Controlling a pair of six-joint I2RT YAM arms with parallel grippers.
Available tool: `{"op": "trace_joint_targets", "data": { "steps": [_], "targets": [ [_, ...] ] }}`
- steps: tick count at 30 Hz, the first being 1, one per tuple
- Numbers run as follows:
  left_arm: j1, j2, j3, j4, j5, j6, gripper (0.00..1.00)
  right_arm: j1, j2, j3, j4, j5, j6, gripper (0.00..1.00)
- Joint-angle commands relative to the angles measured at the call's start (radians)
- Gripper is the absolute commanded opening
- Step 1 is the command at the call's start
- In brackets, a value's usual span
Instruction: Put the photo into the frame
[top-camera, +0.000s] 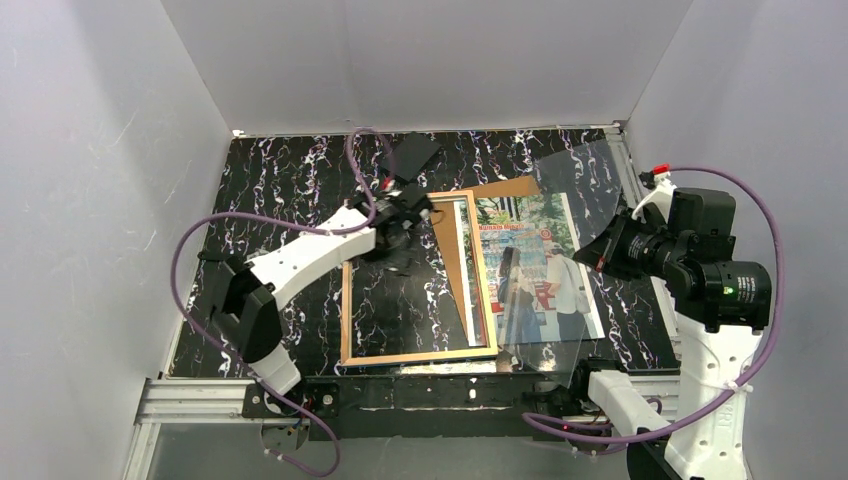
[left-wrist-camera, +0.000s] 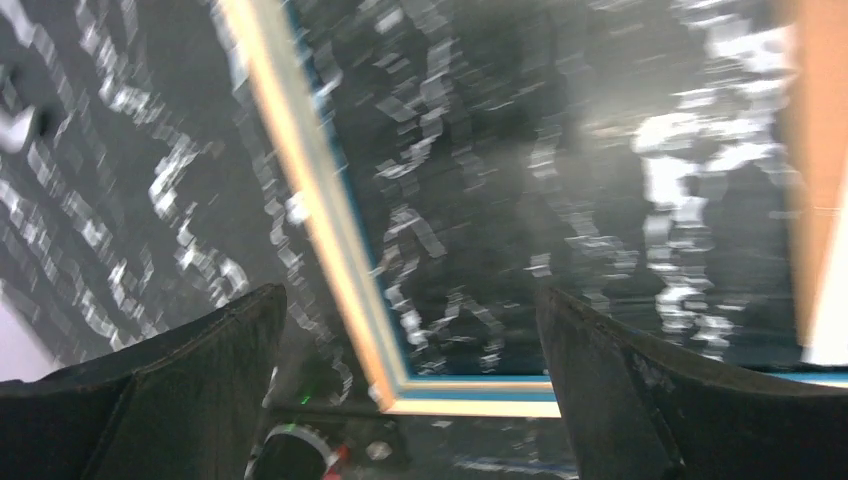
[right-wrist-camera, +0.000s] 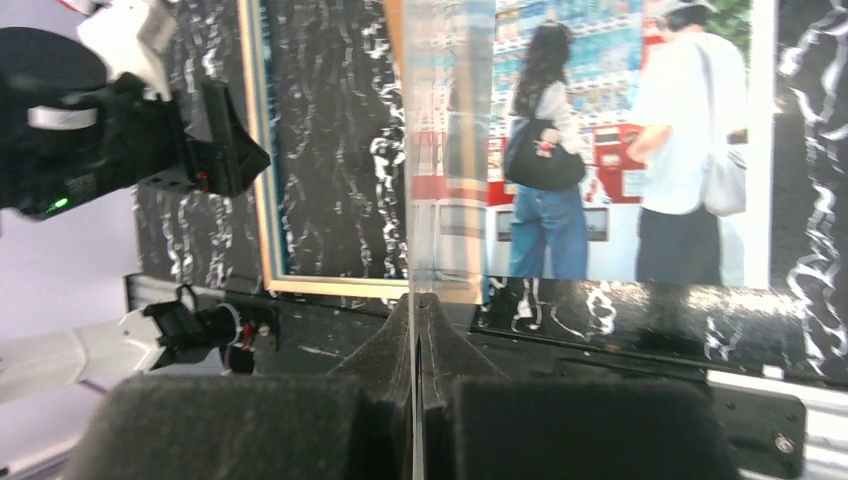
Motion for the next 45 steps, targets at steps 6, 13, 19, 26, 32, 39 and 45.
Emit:
{"op": "trace_joint_targets", "data": {
  "steps": [6, 13, 19, 26, 32, 39, 45],
  "targets": [
    [0.240, -0.271, -0.422, -0.125, 0.059, 0.018, 0.92, -0.004, 0.044, 0.008, 0.129, -0.283, 0.038, 0.01],
    [0.430, -0.418, -0.676, 0.016, 0.343, 0.008, 0.82, 0.002, 0.067, -0.070, 0.250, -0.394, 0.130, 0.01],
    [0.487, -0.418, -0.795, 0.204, 0.547, -0.036, 0.78, 0.044, 0.089, -0.123, 0.305, -0.398, 0.183, 0.01],
    [0.488, -0.335, -0.819, 0.272, 0.533, -0.061, 0.60, 0.079, 0.082, -0.193, 0.346, -0.391, 0.208, 0.01],
    [0.487, -0.271, -0.834, 0.324, 0.571, -0.050, 0.34, 0.081, 0.066, -0.232, 0.348, -0.384, 0.202, 0.01],
    [0.352, -0.316, -0.815, 0.333, 0.517, -0.063, 0.08, 0.081, 0.054, -0.267, 0.370, -0.386, 0.209, 0.01],
    [0.258, -0.226, -0.746, 0.345, 0.501, 0.009, 0.00, 0.081, 0.048, -0.285, 0.362, -0.375, 0.193, 0.01]
  ]
}}
